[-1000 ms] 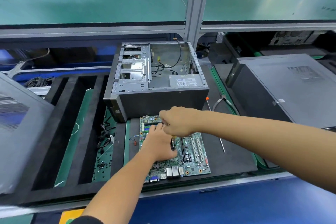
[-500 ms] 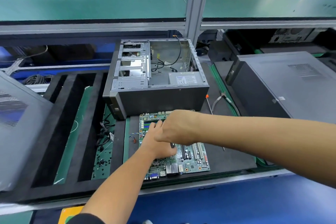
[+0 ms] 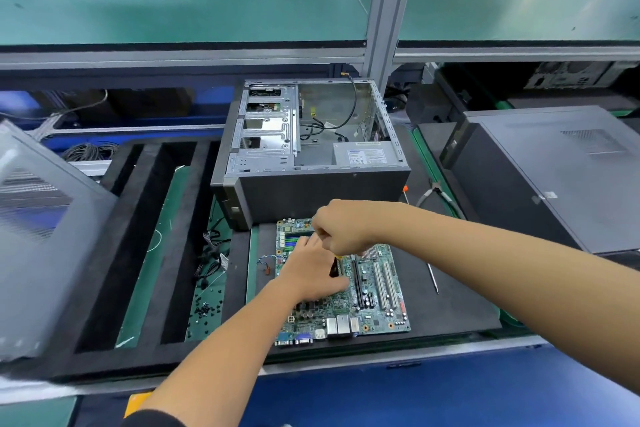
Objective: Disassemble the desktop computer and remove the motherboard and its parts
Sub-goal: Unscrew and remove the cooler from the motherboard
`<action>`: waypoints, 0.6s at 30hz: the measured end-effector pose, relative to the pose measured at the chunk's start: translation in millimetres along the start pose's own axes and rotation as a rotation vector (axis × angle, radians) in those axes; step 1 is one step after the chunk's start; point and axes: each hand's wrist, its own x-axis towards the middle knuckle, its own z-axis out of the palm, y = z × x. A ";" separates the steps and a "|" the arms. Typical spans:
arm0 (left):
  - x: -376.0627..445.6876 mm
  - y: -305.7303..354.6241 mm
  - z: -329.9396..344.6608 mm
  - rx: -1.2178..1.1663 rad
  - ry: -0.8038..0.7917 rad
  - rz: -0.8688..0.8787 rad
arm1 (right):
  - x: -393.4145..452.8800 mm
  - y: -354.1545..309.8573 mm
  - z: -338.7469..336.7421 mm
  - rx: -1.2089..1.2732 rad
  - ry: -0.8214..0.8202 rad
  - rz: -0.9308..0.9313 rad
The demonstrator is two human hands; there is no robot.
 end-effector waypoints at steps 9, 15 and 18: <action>-19.0 3.8 -11.7 -0.277 0.161 -0.055 | -1.6 -8.7 0.1 0.009 0.026 0.042; -16.2 4.5 -21.8 -0.797 0.116 -0.154 | 6.5 -17.3 -14.4 0.016 0.068 0.058; -16.3 5.8 -29.2 -0.939 0.112 -0.214 | 12.8 -16.6 -14.8 0.134 0.093 0.024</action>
